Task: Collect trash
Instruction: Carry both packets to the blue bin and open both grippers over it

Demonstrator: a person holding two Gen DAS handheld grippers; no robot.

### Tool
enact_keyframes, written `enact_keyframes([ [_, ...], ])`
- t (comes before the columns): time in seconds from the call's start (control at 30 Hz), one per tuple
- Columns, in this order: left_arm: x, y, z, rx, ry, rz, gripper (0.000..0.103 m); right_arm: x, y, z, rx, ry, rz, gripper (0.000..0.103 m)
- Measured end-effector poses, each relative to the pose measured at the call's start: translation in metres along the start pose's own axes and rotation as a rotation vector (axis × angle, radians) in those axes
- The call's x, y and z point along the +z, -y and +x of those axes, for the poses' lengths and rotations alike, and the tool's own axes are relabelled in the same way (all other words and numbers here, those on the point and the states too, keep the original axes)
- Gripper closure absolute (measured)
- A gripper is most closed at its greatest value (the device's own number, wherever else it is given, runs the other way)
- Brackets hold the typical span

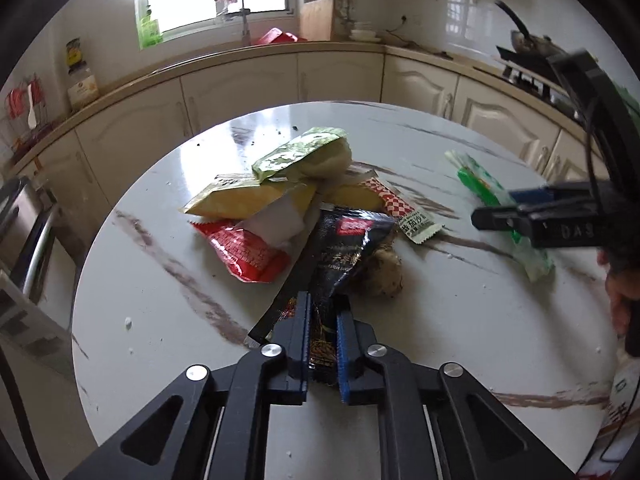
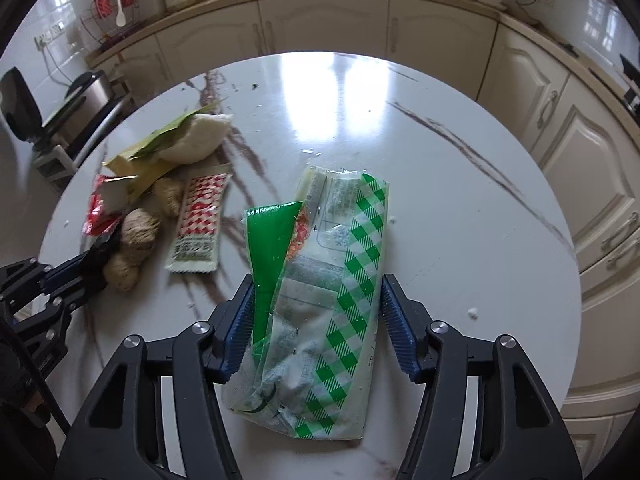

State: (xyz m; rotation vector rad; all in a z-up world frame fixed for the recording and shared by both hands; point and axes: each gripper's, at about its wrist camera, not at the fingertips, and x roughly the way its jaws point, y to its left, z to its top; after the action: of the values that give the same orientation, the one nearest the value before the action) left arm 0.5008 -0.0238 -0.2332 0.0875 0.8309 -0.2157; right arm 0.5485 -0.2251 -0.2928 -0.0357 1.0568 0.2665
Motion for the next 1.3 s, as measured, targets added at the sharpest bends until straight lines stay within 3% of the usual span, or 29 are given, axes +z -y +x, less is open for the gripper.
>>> enact_keyframes([
  [0.37,-0.024,-0.003,-0.064,-0.044,0.091,-0.071,0.101,-0.025,-0.029,-0.045,0.115,0.103,0.009,0.047],
  [0.63,-0.047,-0.016,-0.128,-0.049,0.161,-0.098,0.101,-0.024,-0.082,-0.082,0.192,0.167,-0.026,0.047],
  [0.8,-0.078,-0.054,-0.169,-0.001,0.203,-0.154,0.101,-0.026,-0.156,-0.1,0.277,0.197,-0.114,0.047],
  [0.97,-0.123,-0.106,-0.2,0.068,0.203,-0.226,0.101,-0.028,-0.247,-0.089,0.361,0.191,-0.195,0.047],
  [1.17,-0.195,-0.186,-0.225,0.183,0.153,-0.345,0.101,-0.043,-0.346,-0.05,0.448,0.127,-0.286,0.046],
  [1.3,-0.244,-0.232,-0.22,0.238,0.08,-0.428,0.1,-0.053,-0.397,-0.013,0.452,0.078,-0.334,0.046],
])
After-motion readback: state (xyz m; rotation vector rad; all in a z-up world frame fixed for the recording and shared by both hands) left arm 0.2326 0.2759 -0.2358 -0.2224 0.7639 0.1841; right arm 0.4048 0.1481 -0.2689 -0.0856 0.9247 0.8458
